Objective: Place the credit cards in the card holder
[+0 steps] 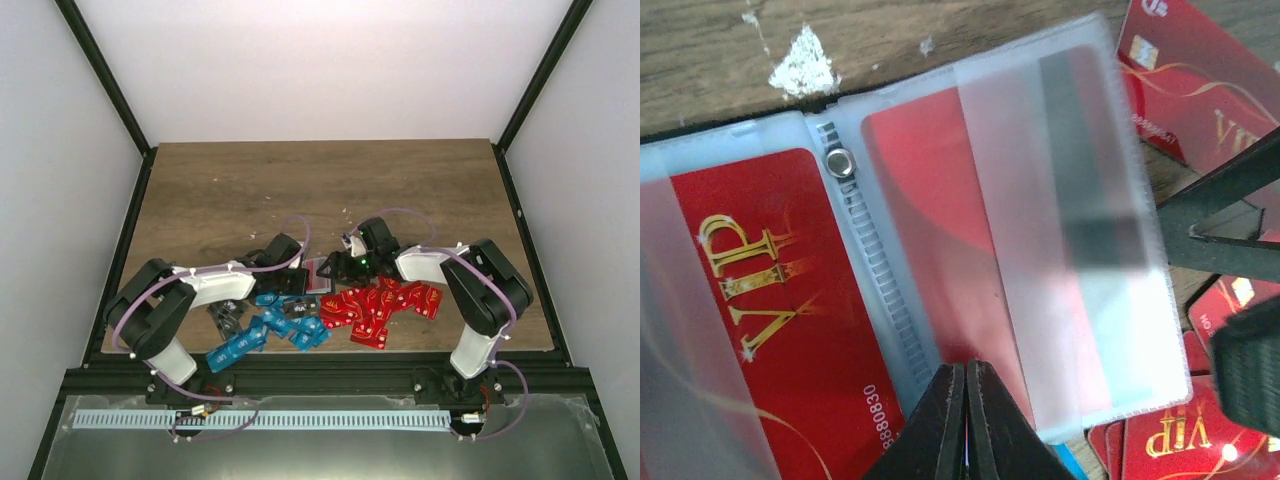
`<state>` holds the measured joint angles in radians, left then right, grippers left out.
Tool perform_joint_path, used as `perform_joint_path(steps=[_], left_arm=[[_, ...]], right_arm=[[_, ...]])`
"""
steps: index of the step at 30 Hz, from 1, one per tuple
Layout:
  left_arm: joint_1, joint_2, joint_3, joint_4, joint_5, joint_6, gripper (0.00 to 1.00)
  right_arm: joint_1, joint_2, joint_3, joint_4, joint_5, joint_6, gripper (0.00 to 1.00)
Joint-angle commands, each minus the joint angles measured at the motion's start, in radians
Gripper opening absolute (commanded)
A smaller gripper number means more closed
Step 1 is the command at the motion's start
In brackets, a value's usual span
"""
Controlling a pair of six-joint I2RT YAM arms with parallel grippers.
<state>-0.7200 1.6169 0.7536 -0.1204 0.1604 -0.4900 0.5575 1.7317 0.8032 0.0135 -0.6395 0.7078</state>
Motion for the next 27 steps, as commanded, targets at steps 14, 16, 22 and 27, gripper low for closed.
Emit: perform_joint_path(steps=[14, 16, 22, 27], left_arm=[[-0.01, 0.034, -0.033, 0.05, -0.004, -0.005, 0.04], [-0.009, 0.033, -0.037, 0.06, 0.007, -0.007, 0.04], [-0.009, 0.024, -0.038, 0.081, 0.037, -0.008, 0.04], [-0.009, 0.007, -0.037, 0.08, 0.044, -0.01, 0.04]], right_arm=[[-0.007, 0.004, -0.017, 0.166, -0.201, 0.067, 0.77], [-0.007, -0.004, -0.021, 0.185, -0.222, 0.074, 0.76], [-0.007, -0.032, -0.037, 0.227, -0.259, 0.094, 0.76], [-0.007, -0.055, -0.038, 0.195, -0.241, 0.075, 0.76]])
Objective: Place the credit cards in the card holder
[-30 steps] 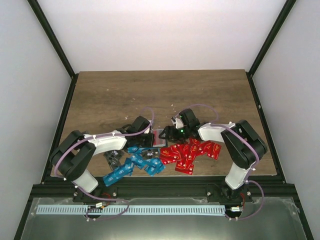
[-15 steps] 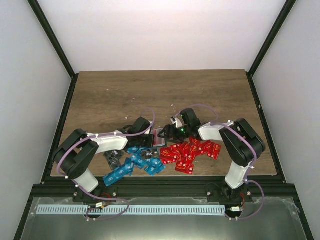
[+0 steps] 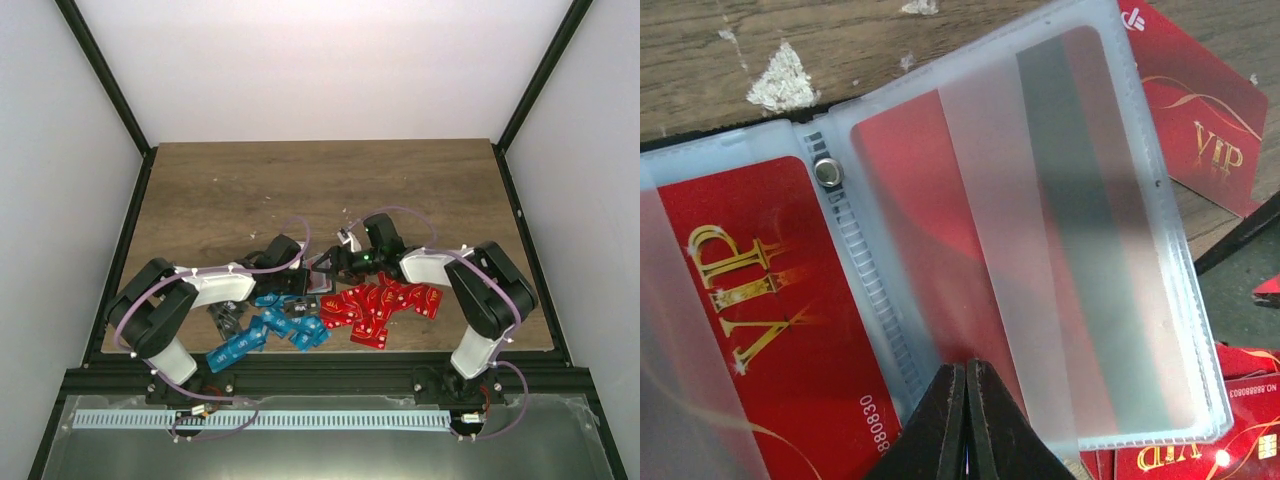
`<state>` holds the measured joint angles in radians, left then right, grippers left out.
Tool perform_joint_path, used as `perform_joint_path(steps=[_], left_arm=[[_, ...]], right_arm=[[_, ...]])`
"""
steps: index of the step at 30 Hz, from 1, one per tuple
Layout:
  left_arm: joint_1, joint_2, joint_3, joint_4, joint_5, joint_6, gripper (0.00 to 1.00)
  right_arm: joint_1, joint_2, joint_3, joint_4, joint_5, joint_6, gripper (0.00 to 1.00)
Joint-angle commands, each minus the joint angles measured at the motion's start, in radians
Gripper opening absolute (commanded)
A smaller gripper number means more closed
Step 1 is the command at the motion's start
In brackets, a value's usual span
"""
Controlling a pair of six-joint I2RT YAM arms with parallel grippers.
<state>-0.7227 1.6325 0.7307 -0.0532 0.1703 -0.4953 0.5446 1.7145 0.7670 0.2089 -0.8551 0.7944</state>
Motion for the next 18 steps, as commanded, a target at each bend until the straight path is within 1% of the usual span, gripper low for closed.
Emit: perform_joint_path(steps=[1, 5, 7, 12, 15, 18], left_arm=[[-0.007, -0.011, -0.014, 0.011, 0.032, -0.005, 0.04], [-0.006, -0.016, -0.018, 0.004, 0.023, -0.001, 0.04], [-0.006, -0.014, -0.02, 0.004, 0.027, 0.004, 0.04], [-0.009, 0.004, -0.018, 0.005, 0.041, 0.024, 0.04], [-0.016, 0.024, -0.014, 0.012, 0.068, 0.037, 0.04], [-0.026, 0.047, -0.003, 0.015, 0.09, 0.049, 0.04]], right_arm=[[0.006, -0.045, 0.011, -0.05, 0.01, -0.034, 0.76], [0.006, -0.077, 0.054, -0.268, 0.259, -0.126, 0.76], [0.005, -0.088, 0.058, -0.332, 0.327, -0.136, 0.76], [0.011, -0.091, 0.027, -0.348, 0.358, -0.107, 0.76], [0.027, -0.055, 0.025, -0.334, 0.37, -0.08, 0.76], [0.062, 0.006, 0.046, -0.312, 0.35, -0.05, 0.76]])
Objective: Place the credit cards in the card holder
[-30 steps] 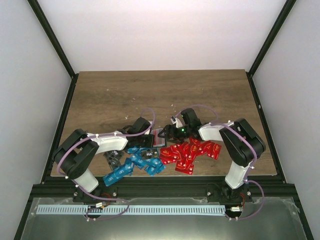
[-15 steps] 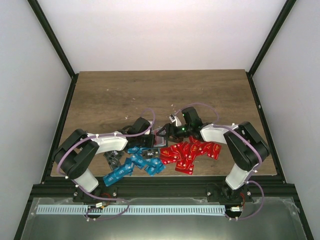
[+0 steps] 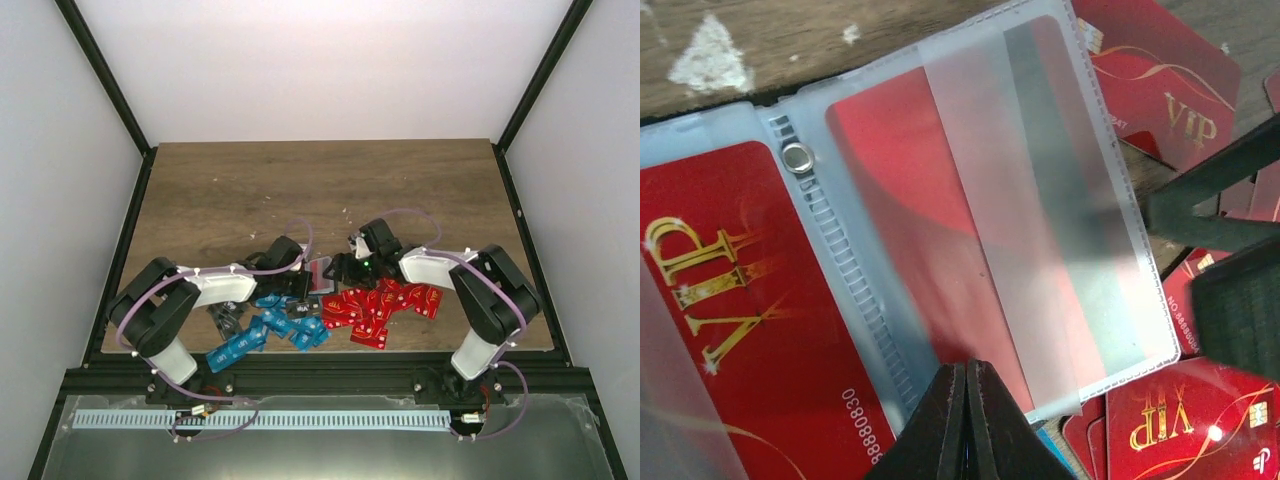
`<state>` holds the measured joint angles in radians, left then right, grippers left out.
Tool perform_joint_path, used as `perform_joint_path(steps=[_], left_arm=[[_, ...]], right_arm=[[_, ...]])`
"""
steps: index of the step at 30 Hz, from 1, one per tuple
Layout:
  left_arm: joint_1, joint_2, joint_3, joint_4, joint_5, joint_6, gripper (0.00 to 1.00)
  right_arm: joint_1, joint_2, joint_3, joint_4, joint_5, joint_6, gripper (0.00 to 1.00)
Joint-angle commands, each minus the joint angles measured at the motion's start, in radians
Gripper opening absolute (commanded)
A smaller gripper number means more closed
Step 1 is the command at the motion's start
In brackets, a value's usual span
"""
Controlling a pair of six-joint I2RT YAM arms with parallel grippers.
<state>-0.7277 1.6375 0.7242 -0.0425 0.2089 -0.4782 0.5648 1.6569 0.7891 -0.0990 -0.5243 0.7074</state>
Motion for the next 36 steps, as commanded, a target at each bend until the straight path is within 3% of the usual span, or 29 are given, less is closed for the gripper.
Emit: perform_joint_path(steps=[1, 6, 12, 25, 36], left_arm=[[-0.025, 0.048, 0.006, 0.005, 0.056, 0.032, 0.04], [-0.032, 0.061, -0.009, 0.029, 0.085, 0.028, 0.04], [-0.033, 0.051, -0.04, 0.06, 0.112, 0.024, 0.04], [-0.032, 0.034, -0.031, 0.096, 0.148, 0.026, 0.04], [-0.033, -0.025, -0.041, 0.113, 0.173, 0.004, 0.04]], right_arm=[[0.059, 0.085, 0.033, 0.005, 0.005, 0.05, 0.76], [0.075, 0.149, 0.024, 0.128, -0.131, 0.116, 0.74], [0.046, 0.078, -0.044, 0.317, -0.274, 0.156, 0.67], [0.044, -0.054, -0.057, 0.242, -0.276, 0.077, 0.65], [0.044, -0.053, -0.019, 0.175, -0.239, 0.049, 0.65]])
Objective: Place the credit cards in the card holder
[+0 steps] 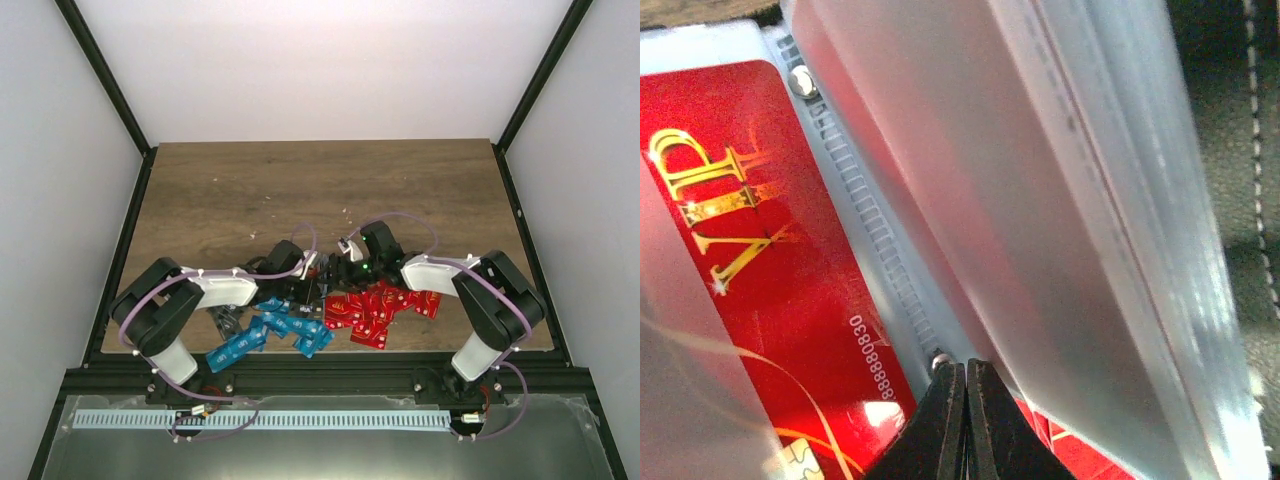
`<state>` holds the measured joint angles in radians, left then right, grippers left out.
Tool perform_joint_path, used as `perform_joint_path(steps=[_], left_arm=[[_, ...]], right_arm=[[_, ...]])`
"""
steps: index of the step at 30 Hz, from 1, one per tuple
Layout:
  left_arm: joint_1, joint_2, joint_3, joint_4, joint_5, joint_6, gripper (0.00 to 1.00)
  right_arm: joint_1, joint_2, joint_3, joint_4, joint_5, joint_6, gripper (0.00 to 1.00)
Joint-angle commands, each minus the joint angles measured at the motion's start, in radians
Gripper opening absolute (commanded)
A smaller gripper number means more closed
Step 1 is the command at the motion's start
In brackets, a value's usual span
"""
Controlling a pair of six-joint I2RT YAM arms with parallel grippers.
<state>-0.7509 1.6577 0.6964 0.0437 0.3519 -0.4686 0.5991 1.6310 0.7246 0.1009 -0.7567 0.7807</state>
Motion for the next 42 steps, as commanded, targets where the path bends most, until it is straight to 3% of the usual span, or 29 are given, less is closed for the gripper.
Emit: perform_joint_path(steps=[1, 23, 42], left_arm=[[-0.009, -0.059, -0.011, 0.021, 0.027, -0.008, 0.04], [0.028, -0.252, -0.05, -0.107, -0.225, -0.058, 0.07], [0.039, -0.21, -0.052, -0.154, -0.378, 0.015, 0.14]], right_arm=[[0.011, -0.029, 0.053, -0.038, 0.002, -0.029, 0.65], [0.082, 0.056, 0.25, -0.247, 0.1, -0.09, 0.66], [0.107, 0.193, 0.385, -0.264, 0.094, -0.105, 0.66]])
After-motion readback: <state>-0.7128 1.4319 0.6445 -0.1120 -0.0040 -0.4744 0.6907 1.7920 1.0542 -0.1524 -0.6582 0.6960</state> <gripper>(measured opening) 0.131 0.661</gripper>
